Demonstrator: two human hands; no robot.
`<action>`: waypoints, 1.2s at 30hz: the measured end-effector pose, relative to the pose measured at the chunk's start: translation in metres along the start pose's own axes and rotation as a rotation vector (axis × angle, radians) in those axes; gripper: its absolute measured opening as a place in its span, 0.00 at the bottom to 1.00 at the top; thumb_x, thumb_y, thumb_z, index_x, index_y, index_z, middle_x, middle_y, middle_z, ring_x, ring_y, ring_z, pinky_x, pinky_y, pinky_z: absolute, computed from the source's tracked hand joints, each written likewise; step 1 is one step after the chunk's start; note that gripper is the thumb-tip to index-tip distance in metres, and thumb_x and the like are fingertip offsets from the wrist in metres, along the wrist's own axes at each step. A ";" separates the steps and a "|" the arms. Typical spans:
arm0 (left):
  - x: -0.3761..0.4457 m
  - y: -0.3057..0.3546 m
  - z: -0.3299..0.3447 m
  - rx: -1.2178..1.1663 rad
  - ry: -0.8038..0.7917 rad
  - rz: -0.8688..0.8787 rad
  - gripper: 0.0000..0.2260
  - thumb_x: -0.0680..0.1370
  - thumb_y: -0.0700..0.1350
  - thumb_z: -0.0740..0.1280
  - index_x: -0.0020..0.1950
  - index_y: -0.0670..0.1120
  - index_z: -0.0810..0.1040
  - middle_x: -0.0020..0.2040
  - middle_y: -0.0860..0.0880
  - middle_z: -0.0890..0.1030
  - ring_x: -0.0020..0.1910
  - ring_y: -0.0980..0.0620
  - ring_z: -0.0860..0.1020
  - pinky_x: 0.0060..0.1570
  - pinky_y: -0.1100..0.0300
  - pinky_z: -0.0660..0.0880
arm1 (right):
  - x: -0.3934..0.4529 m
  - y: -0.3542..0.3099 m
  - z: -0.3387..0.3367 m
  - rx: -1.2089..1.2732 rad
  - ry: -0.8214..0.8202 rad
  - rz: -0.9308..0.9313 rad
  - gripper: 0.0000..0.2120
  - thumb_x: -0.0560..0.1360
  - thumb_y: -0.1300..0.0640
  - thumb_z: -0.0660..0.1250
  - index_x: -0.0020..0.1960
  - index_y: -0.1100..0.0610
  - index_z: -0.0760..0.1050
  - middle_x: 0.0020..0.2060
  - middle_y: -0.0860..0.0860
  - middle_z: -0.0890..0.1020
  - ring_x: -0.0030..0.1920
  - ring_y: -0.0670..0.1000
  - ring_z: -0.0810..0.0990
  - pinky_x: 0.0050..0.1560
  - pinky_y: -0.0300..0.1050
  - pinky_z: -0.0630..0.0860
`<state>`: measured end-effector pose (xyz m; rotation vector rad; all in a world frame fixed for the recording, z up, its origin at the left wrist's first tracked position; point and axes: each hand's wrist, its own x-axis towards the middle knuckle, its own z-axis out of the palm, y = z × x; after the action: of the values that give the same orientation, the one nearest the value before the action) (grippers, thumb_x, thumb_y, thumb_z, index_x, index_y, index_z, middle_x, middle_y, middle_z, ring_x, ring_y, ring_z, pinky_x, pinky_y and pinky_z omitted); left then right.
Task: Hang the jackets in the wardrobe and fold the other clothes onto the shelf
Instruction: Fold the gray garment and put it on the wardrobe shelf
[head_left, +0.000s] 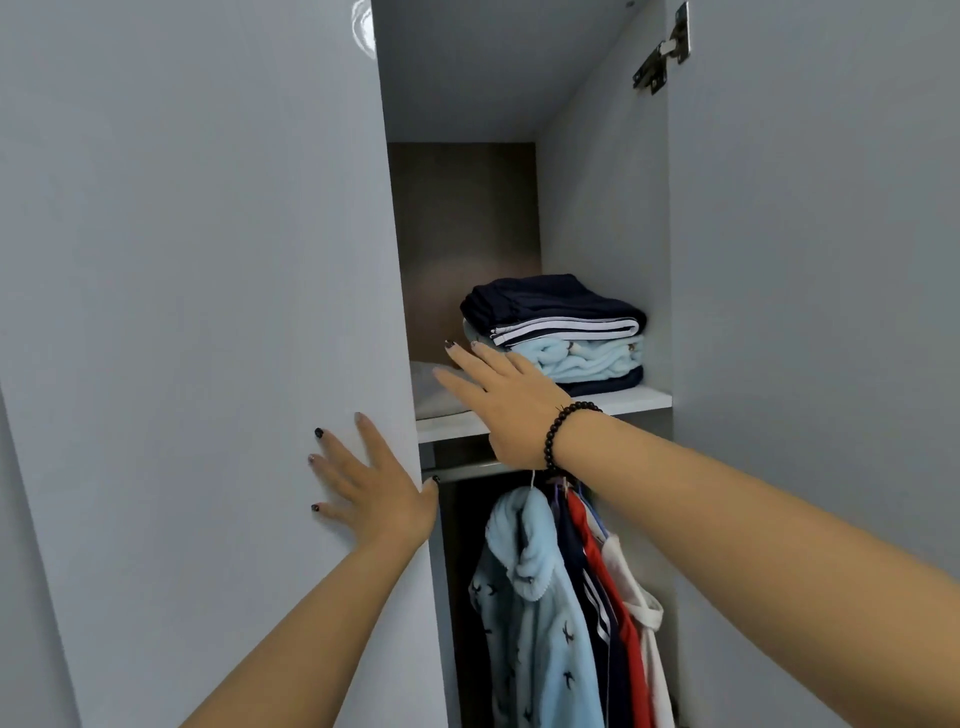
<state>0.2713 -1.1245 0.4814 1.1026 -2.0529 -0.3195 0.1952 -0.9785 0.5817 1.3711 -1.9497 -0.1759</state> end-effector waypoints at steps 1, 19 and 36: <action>-0.008 0.006 -0.002 0.005 -0.029 0.033 0.55 0.72 0.60 0.71 0.75 0.50 0.27 0.75 0.40 0.27 0.76 0.35 0.34 0.70 0.32 0.50 | -0.009 0.006 -0.005 -0.011 0.000 0.006 0.42 0.73 0.60 0.63 0.78 0.52 0.41 0.78 0.54 0.43 0.77 0.57 0.43 0.75 0.56 0.48; -0.282 0.261 -0.001 -0.892 -0.281 0.466 0.37 0.80 0.55 0.61 0.78 0.52 0.37 0.79 0.53 0.39 0.78 0.55 0.41 0.73 0.60 0.41 | -0.257 0.163 -0.140 -0.139 0.188 0.131 0.29 0.74 0.64 0.58 0.74 0.56 0.59 0.76 0.59 0.53 0.77 0.60 0.48 0.74 0.56 0.51; -0.353 0.309 -0.002 -0.747 -0.117 0.618 0.43 0.74 0.46 0.61 0.72 0.68 0.30 0.76 0.67 0.38 0.76 0.66 0.41 0.71 0.70 0.43 | -0.321 0.235 -0.120 -0.054 0.584 -0.184 0.16 0.76 0.59 0.55 0.51 0.61 0.80 0.66 0.63 0.73 0.73 0.65 0.61 0.71 0.63 0.61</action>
<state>0.2035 -0.6609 0.4677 -0.0053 -1.9866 -0.7536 0.1435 -0.5690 0.6292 1.3754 -1.3287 0.0810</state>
